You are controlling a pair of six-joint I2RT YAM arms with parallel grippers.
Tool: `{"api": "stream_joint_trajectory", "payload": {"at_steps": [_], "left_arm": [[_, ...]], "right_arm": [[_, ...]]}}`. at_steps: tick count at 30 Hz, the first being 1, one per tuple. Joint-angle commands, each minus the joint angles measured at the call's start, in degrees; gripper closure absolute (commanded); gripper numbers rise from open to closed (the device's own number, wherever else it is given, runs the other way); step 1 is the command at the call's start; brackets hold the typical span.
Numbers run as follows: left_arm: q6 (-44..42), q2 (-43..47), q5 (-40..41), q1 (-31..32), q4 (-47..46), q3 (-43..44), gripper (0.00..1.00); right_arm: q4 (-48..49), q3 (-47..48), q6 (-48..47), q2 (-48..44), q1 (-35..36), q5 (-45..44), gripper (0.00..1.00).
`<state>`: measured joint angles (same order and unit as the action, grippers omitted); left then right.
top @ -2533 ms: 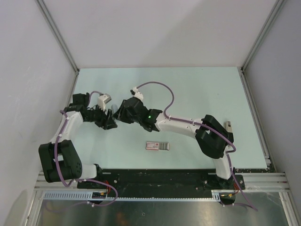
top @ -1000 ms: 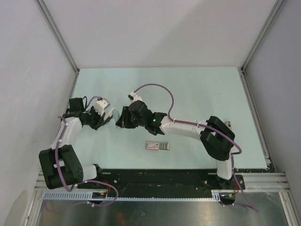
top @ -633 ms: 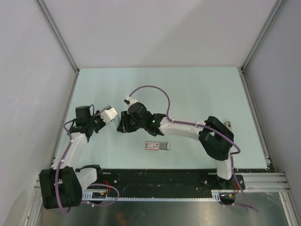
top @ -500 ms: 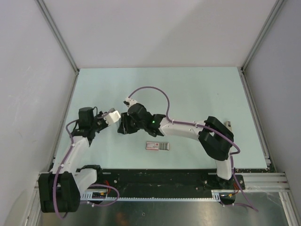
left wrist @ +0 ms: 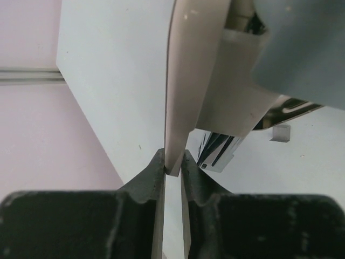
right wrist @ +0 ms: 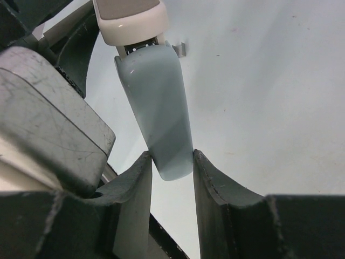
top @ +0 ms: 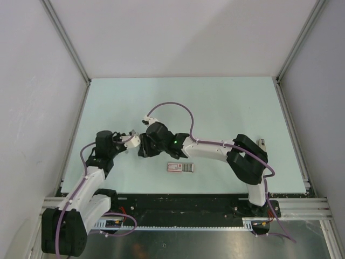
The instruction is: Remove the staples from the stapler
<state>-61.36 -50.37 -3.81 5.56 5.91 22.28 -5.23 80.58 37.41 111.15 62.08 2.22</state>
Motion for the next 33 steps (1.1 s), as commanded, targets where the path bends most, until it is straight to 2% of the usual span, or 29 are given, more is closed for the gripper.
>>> {"api": "stream_joint_trajectory", "payload": {"at_steps": [1, 3, 6, 11, 16, 17, 18, 19, 21, 22, 24, 30, 33], "left_arm": [[-1.6, 0.8, -3.4, 3.1, 1.8, 1.2, 0.89], [3.0, -0.5, -5.8, 3.6, 6.3, 4.4, 0.81], [9.9, -3.2, -13.6, 3.8, 15.1, 9.9, 0.68], [15.0, -6.6, -28.8, 4.2, 29.0, 15.0, 0.65], [16.2, -10.4, -38.4, 4.6, 38.5, 20.0, 0.60], [17.1, -10.7, -39.4, 4.6, 39.3, 20.7, 0.55], [18.4, -10.7, -40.1, 4.5, 39.7, 21.6, 0.43], [20.0, -10.5, -40.6, 4.5, 39.8, 22.6, 0.36], [23.6, -10.4, -41.5, 3.4, 39.9, 25.0, 0.31], [25.2, -10.4, -42.1, 2.4, 40.0, 26.3, 0.16], [28.5, -10.8, -42.8, -0.5, 39.9, 29.6, 0.04], [34.8, -11.6, -50.2, -17.1, 40.0, 39.6, 0.01], [37.4, -13.2, -49.8, -21.4, 40.0, 43.1, 0.01]], "right_arm": [[7.8, 1.3, 1.8, -1.0, -1.3, -5.4, 1.00], [9.4, 1.4, 2.2, -1.3, -1.6, -5.1, 1.00], [11.5, 1.5, 2.9, -2.1, -2.4, -5.6, 1.00], [11.9, 1.6, 3.3, -3.1, -3.7, -7.3, 1.00], [10.3, 1.6, 3.6, -3.1, -4.5, -8.4, 1.00], [9.9, 1.6, 3.5, -3.1, -4.7, -8.6, 1.00], [9.5, 1.6, 3.4, -3.0, -4.8, -9.1, 1.00], [8.9, 1.6, 3.0, -3.0, -4.8, -9.9, 1.00], [6.9, 2.4, 2.1, -2.7, -5.0, -11.8, 1.00], [4.9, 3.1, 1.7, -2.4, -5.1, -12.5, 1.00], [1.3, 4.8, 1.0, -1.3, -5.3, -13.7, 1.00], [-8.4, 9.8, -0.1, 2.7, -4.7, -16.5, 1.00], [-10.3, 11.0, -0.9, 4.1, -3.5, -17.9, 1.00]]}}
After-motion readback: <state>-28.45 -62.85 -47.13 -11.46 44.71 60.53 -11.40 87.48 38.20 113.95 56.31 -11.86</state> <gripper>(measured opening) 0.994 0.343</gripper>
